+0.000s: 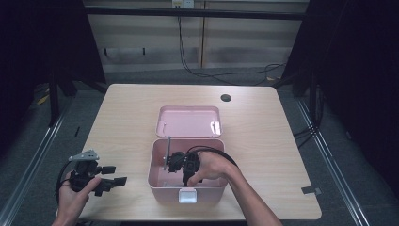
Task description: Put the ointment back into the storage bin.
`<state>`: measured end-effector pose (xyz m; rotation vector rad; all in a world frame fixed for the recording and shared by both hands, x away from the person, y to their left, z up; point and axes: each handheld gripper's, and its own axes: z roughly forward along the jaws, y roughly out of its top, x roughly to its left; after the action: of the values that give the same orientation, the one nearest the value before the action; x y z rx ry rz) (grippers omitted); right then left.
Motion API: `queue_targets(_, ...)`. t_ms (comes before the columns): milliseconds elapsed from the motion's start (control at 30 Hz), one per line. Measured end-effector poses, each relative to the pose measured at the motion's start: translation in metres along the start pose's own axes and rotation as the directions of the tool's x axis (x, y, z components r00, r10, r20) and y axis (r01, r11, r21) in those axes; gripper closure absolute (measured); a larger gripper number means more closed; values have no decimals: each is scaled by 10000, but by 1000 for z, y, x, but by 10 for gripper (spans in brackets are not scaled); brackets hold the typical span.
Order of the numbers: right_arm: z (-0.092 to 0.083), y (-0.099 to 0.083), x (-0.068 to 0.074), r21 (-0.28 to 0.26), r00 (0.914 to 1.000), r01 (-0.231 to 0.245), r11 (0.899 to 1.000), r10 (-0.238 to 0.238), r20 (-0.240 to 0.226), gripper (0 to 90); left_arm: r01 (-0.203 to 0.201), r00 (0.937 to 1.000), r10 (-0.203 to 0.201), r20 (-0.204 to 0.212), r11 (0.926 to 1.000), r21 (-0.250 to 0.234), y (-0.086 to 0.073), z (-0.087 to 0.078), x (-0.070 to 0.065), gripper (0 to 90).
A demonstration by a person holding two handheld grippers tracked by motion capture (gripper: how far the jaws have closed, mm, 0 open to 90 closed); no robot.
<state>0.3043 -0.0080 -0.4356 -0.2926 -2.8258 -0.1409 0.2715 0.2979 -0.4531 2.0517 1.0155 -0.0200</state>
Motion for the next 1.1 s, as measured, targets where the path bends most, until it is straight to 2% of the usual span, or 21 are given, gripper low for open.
queue_targets(567,17,7,-2,375,9997,185,9991,-178,-182,716,-42,10000,42,13,10000,-19,0,-1,0,230)
queue_targets(867,17,7,-4,492,9992,278,9984,-263,-315,713,-34,10000,34,6,10000,-12,0,-1,1,230)
queue_targets(1100,18,6,-4,486,9992,137,9987,-119,-371,708,-14,10000,14,32,10000,-13,0,-1,1,228)
